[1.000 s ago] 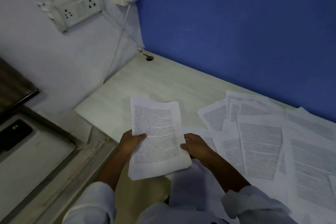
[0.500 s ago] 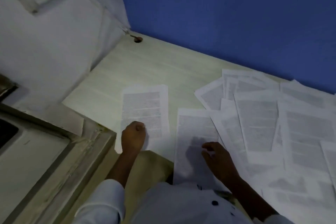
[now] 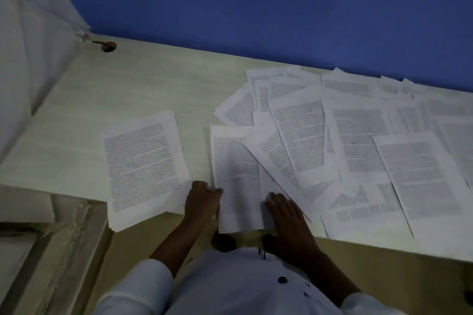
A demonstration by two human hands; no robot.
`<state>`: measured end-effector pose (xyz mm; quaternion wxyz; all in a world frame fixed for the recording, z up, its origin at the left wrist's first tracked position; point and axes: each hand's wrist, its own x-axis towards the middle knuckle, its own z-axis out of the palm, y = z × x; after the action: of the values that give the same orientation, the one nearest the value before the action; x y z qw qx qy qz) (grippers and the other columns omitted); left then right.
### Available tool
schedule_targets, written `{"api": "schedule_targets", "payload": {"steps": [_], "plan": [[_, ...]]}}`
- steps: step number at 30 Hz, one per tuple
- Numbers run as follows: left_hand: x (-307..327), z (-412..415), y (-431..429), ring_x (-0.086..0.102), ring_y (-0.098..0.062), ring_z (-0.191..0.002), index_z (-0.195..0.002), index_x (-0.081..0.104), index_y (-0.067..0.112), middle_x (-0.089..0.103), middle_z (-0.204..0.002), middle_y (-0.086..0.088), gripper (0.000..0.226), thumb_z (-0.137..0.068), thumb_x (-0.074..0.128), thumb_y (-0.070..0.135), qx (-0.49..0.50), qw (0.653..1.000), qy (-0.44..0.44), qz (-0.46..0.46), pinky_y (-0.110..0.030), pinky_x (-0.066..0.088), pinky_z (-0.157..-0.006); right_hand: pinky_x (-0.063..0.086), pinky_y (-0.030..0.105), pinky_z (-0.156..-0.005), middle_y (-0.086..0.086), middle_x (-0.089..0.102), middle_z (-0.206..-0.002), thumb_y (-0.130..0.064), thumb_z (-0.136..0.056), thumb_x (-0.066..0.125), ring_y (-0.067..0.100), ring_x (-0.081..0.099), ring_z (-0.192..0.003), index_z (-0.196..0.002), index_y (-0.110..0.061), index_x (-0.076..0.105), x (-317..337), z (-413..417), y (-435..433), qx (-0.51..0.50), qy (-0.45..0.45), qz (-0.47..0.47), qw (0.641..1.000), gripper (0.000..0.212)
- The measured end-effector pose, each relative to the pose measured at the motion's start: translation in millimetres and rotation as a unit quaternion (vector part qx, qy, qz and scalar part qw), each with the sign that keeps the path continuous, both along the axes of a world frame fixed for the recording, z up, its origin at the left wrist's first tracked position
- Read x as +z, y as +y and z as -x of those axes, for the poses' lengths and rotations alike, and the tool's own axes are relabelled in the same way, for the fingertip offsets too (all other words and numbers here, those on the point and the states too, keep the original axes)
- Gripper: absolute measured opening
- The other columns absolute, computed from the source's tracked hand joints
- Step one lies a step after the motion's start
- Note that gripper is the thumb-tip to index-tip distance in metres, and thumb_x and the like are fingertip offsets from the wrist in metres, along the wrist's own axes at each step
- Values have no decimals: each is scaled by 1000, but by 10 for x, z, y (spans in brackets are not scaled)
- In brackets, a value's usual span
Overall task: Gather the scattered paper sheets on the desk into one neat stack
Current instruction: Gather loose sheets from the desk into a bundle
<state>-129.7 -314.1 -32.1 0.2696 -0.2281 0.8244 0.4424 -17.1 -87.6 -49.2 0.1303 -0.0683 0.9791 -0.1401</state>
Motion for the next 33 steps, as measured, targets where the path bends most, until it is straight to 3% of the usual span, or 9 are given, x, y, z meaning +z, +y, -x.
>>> {"api": "schedule_targets", "payload": {"steps": [2,4,7,10,14,19,21,27,33], "plan": [[-47,59,23,68,-24,-83,-115,60,-3,69,-99,-15,71,-72,70,53,43,998,-1,-45,-26,53,-59,29,39,-113,7,46,-146,-48,-75,71,24,44,-133,-137,-16,45,53,37,21,-32,26,40,998,75],[-49,106,59,68,-25,-87,-108,68,6,71,-98,-10,61,-74,71,56,40,995,-4,-88,-25,52,-63,36,37,-110,5,52,-141,-49,-80,67,21,46,-129,-132,-17,52,124,77,15,-49,38,85,994,63],[-1,134,162,66,-19,-94,-110,67,21,69,-108,-2,33,-84,73,39,2,988,-8,-156,-28,54,-79,33,33,-112,-2,47,-144,-57,-82,65,12,40,-132,-136,-20,51,266,103,44,-40,41,121,991,67],[-24,148,218,65,-19,-95,-117,66,19,69,-113,-5,31,-87,72,23,13,985,3,-171,-26,53,-78,25,24,-113,-15,39,-142,-69,-81,55,-4,28,-126,-139,-22,46,363,121,85,-71,11,164,984,76],[-51,105,243,65,-22,-98,-124,63,12,68,-114,-6,36,-89,69,16,81,977,5,-199,-28,53,-82,43,46,-104,4,51,-140,-63,-85,55,18,46,-127,-133,-15,50,261,256,140,-160,90,118,976,68],[-40,27,263,64,-16,-90,-123,63,12,68,-111,-4,33,-91,67,15,114,968,11,-224,-24,51,-78,8,54,-118,16,-2,-162,-81,-75,46,34,0,-149,-153,-10,7,161,536,72,-207,-47,-11,977,113],[-54,30,254,64,-15,-91,-124,63,12,67,-113,-5,34,-91,67,17,108,969,12,-221,-24,50,-80,7,56,-118,18,-9,-161,-80,-76,45,37,-5,-149,-153,-7,1,157,606,41,-216,-65,-26,974,114],[-53,0,240,63,-20,-101,-126,62,12,66,-117,-3,37,-91,68,20,90,975,8,-205,-29,49,-90,32,55,-108,22,21,-157,-55,-85,51,40,25,-143,-148,-3,23,158,689,67,-226,-38,-43,973,86],[-77,8,156,63,-21,-106,-129,60,14,66,-123,-3,41,-89,69,18,68,974,-4,-217,-32,48,-96,54,36,-71,8,56,-117,-20,-77,69,26,60,-97,-122,-12,50,241,580,351,-251,48,13,967,49]]}}
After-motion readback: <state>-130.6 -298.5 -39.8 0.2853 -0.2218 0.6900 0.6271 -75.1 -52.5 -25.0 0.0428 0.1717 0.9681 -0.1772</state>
